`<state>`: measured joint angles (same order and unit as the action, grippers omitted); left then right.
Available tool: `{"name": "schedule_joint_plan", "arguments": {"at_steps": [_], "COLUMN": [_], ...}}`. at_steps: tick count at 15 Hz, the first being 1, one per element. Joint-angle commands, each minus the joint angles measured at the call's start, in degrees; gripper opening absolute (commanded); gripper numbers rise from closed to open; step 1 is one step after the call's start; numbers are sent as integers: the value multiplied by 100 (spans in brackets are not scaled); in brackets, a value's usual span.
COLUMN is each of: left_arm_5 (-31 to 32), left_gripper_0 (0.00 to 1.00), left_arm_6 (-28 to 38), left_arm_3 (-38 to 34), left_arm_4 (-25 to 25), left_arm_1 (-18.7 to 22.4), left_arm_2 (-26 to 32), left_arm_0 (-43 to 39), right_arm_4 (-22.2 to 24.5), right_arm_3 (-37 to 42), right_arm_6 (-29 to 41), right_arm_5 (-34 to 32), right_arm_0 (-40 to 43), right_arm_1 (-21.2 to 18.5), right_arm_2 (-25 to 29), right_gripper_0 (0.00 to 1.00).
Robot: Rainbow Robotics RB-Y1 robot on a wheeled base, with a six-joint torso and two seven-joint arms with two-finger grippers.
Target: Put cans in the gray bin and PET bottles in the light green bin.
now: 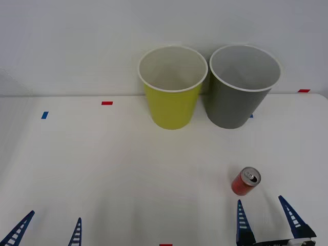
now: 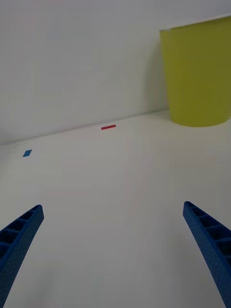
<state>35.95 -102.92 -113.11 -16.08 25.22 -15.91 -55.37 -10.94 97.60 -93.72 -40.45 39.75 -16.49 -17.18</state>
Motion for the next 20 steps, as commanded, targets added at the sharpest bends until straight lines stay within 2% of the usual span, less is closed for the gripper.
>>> {"name": "schedule_joint_plan", "arguments": {"at_steps": [1, 7, 12, 16, 17, 18, 19, 20], "left_arm_5": [0, 0, 0, 0, 0, 0, 0, 0], "left_gripper_0": [100, 100, 100, 100, 100, 100, 100, 100], "left_arm_6": [0, 0, 0, 0, 0, 0, 0, 0], "left_arm_3": [0, 0, 0, 0, 0, 0, 0, 0], "left_arm_4": [0, 0, 0, 0, 0, 0, 0, 0], "left_arm_1": [0, 0, 0, 0, 0, 0, 0, 0], "left_arm_2": [0, 0, 0, 0, 0, 0, 0, 0], "left_arm_0": [0, 0, 0, 0, 0, 0, 0, 0], "right_arm_4": [83, 56, 39, 56, 83, 109, 109, 109], "right_arm_3": [-13, -321, -330, -330, -330, -321, -330, -330], "right_arm_6": [-120, -164, -199, -208, -226, -234, -243, -252], "right_arm_5": [371, 547, 1004, 1048, 1048, 1048, 1048, 1048], "right_arm_0": [-310, -820, -1145, -1207, -1207, -1216, -1216, -1216], "right_arm_1": [172, 506, 586, 621, 621, 621, 629, 629], "right_arm_2": [13, 92, 285, 259, 259, 259, 259, 259], "right_gripper_0": [100, 100, 100, 100, 89, 43, 19, 14]}}
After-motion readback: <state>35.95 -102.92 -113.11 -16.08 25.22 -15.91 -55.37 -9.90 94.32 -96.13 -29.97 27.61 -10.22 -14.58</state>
